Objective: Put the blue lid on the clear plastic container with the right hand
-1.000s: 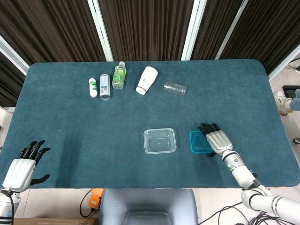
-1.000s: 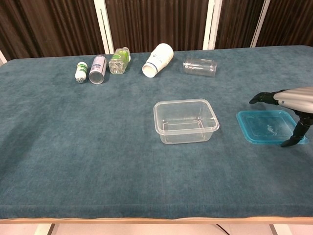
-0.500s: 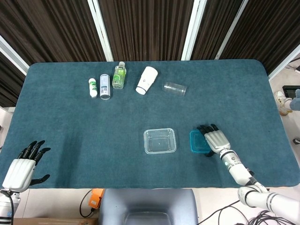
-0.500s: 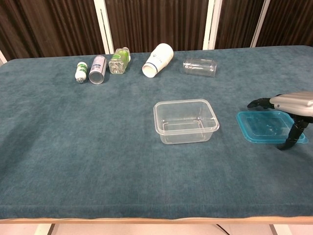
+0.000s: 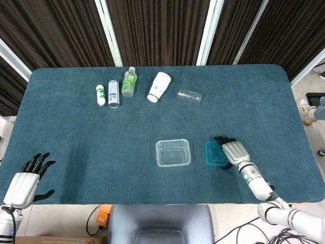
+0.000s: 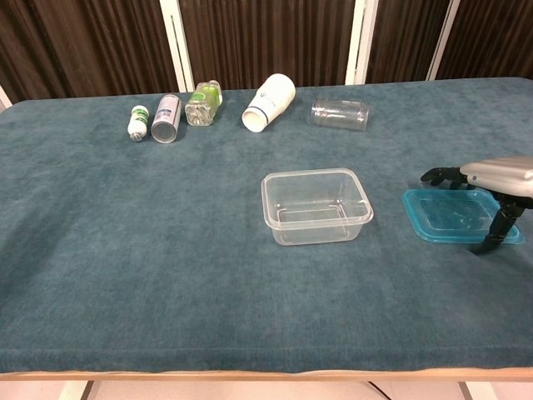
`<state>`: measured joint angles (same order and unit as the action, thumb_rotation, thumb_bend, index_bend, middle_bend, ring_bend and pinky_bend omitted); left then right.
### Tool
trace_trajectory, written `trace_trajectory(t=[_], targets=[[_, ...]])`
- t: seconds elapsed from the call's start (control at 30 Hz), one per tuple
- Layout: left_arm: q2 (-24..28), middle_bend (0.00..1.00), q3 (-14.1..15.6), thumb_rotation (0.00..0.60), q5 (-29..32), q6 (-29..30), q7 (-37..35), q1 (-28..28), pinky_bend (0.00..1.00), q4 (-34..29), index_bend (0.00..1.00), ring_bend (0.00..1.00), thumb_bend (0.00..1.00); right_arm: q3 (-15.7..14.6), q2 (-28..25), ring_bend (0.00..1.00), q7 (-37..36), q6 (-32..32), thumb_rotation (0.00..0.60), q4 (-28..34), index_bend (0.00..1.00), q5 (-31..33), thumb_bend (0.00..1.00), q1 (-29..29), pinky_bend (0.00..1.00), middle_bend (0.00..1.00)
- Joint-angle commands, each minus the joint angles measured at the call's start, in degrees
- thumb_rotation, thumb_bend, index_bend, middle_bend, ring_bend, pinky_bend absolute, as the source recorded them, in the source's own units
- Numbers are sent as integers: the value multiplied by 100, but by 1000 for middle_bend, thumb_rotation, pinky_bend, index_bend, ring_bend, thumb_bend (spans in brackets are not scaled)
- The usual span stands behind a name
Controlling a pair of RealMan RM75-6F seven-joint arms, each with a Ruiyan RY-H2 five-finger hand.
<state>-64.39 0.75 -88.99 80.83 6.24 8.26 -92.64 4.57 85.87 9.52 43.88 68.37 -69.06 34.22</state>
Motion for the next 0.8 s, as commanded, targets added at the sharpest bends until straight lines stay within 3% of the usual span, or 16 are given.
trace_trajectory(t=[0.03,0.23,0.47,0.8], targets=[[0,70,-1,600,2,0,-2,0,210,-3,221,17,462,-12,-25,539,-191,133,600,-23,228,-155,435,-50,456,412],[2,70,-1,600,10,-7,6,2,210,-12,221,17,462,38,-213,541,-495,751,600,213,254,-419,436,-273,467,413],[-7,71,7,600,8,-35,58,14,210,-22,221,17,462,177,-570,541,-523,1566,600,959,265,-654,435,-524,466,413],[-8,71,12,600,11,-54,75,22,210,-32,221,19,462,176,-958,541,-528,1465,600,2049,266,-1083,435,-299,466,413]])
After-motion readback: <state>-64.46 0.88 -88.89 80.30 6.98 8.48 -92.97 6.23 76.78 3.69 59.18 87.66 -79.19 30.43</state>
